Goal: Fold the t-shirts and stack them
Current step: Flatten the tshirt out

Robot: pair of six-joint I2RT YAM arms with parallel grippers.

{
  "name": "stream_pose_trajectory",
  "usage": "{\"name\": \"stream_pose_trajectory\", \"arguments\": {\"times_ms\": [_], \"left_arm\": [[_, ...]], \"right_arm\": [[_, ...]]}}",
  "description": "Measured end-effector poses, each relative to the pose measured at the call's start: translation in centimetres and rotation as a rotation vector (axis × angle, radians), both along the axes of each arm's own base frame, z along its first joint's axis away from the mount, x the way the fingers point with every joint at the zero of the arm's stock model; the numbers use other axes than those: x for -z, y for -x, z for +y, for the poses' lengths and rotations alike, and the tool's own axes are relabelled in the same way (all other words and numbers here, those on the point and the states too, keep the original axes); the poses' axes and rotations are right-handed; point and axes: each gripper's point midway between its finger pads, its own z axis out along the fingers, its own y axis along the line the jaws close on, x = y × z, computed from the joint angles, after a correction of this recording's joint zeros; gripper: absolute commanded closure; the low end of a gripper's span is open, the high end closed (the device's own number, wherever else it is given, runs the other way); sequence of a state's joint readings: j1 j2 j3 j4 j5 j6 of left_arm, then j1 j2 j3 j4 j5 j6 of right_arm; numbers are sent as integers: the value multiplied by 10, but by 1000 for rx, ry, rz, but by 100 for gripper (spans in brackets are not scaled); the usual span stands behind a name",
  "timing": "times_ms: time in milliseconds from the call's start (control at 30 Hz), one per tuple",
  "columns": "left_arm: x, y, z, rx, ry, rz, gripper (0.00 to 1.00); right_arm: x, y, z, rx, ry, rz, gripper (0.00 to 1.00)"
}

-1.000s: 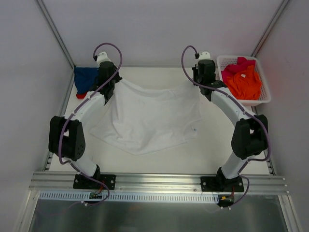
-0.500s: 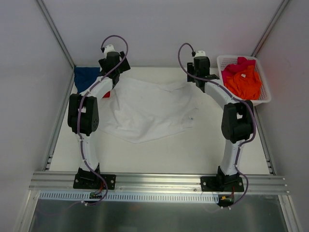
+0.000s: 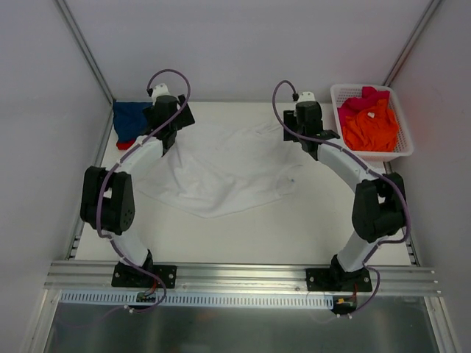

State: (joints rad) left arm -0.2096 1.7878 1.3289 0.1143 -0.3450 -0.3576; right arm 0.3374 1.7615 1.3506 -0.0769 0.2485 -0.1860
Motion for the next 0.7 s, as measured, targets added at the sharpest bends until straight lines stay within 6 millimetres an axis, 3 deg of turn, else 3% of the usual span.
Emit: {"name": "stream_pose_trajectory", "arguments": {"times_ms": [233,400,600,700], "left_arm": [[-24,81,-24,32,27,-35,1],[-11,126,-39,54,54,-3,1],[36,179,-40,48,57,113,1],[48,194,-42,47,63,146,1]], "right_arm": [[-34,64,38,-94,-57,-54,40],[-41,106,56,-140,-87,-51,41],[-6,159,68,-176,-95,25,41],[14,189,74,-209,-87,74,41]]}}
